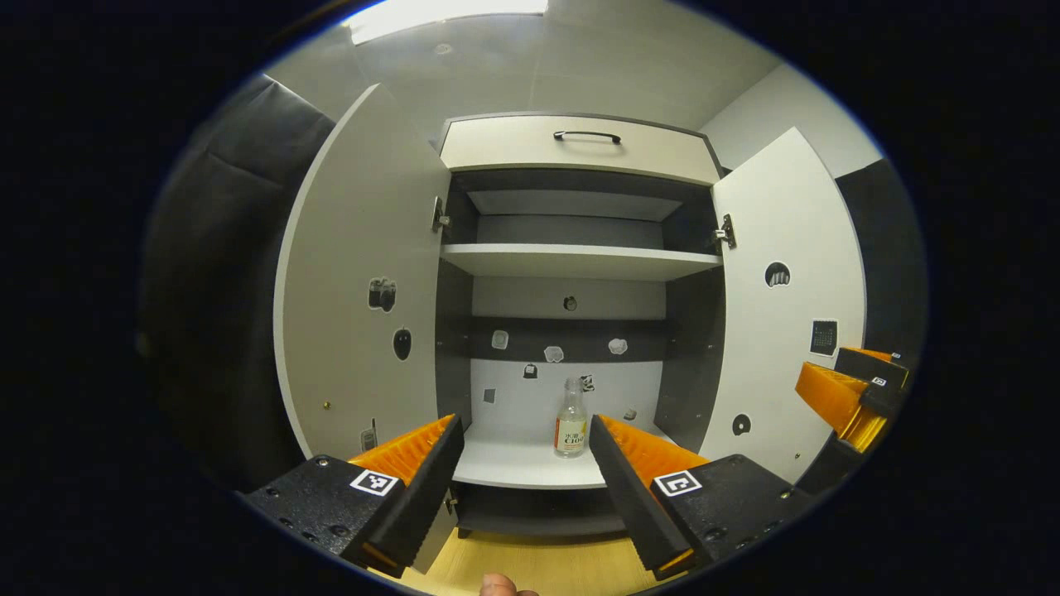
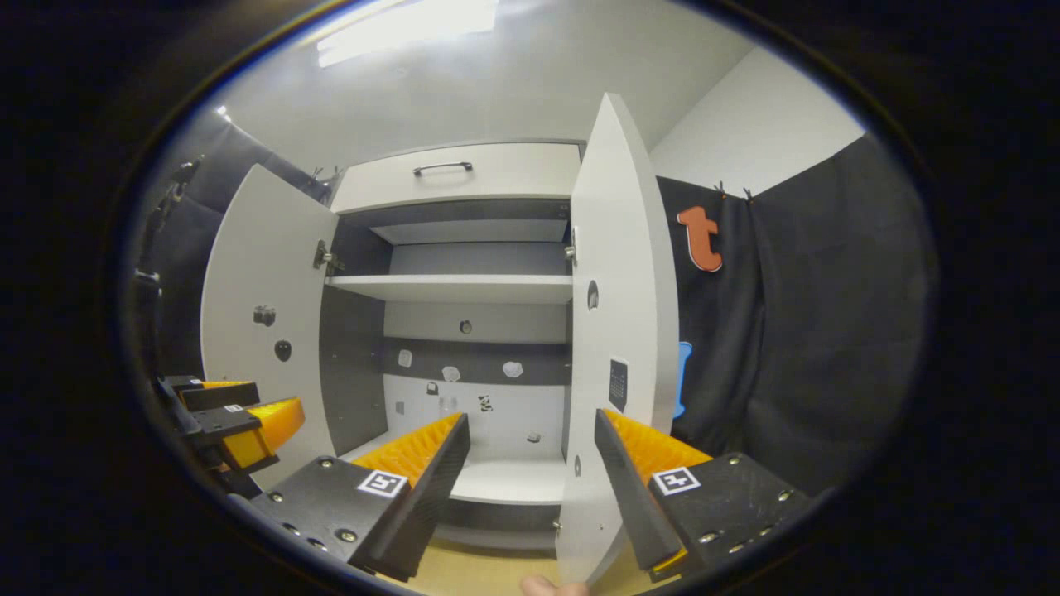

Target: Grasp the bottle in the cabinet with the left hand and place it on the coaster, then close the right door with the right hand and the left door with the left hand.

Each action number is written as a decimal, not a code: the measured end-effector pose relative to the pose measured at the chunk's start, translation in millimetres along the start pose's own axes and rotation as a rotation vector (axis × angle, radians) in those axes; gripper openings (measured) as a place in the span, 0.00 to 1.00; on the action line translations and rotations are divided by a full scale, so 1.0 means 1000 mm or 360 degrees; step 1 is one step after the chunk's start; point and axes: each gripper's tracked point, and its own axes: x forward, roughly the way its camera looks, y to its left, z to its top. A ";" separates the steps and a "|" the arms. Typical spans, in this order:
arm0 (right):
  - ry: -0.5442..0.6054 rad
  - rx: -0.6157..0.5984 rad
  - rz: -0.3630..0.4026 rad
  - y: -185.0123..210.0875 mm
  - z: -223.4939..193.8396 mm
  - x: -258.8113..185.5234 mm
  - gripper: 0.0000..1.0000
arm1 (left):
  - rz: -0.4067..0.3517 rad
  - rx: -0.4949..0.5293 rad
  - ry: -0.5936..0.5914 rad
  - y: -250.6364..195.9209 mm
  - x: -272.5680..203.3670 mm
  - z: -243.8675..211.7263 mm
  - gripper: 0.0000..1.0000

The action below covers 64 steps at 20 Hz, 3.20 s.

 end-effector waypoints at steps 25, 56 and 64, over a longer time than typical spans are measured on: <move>-0.0089 0.0041 -0.0125 -0.038 0.023 -0.014 0.92 | -0.0178 0.0096 0.0370 -0.080 0.209 -0.117 0.97; -0.0100 0.0083 -0.0162 -0.053 0.021 -0.006 0.92 | -0.0134 0.0119 0.0362 -0.061 0.261 -0.104 0.51; -0.0047 0.0077 0.0126 -0.044 0.017 -0.030 0.92 | -0.0094 0.0037 0.0383 -0.057 0.147 -0.100 0.48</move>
